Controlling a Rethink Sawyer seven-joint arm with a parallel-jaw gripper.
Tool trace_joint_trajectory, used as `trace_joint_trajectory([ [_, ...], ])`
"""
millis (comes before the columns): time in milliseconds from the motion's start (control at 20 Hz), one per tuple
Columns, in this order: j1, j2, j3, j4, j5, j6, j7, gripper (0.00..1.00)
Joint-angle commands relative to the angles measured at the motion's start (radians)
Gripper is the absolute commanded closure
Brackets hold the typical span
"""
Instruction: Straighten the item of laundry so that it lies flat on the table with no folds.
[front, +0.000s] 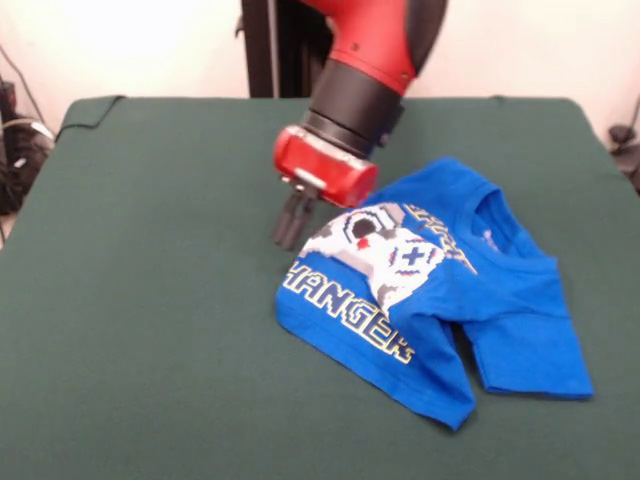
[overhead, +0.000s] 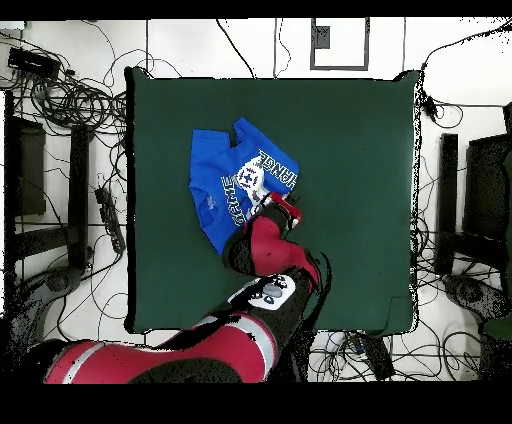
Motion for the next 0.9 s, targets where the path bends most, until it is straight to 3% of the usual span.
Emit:
trace_joint_trajectory([
  [50,-0.039,-0.026,0.289,0.122,0.119,0.179,0.285,1.0],
  [350,-0.052,-0.031,0.349,0.16,0.175,0.162,0.287,1.0],
  [650,-0.003,-0.012,0.355,0.157,0.272,0.154,0.283,1.0],
  [850,0.055,0.016,0.309,0.133,0.358,0.189,0.249,1.0],
  [900,0.11,0.04,0.254,0.113,0.406,0.223,0.227,1.0],
])
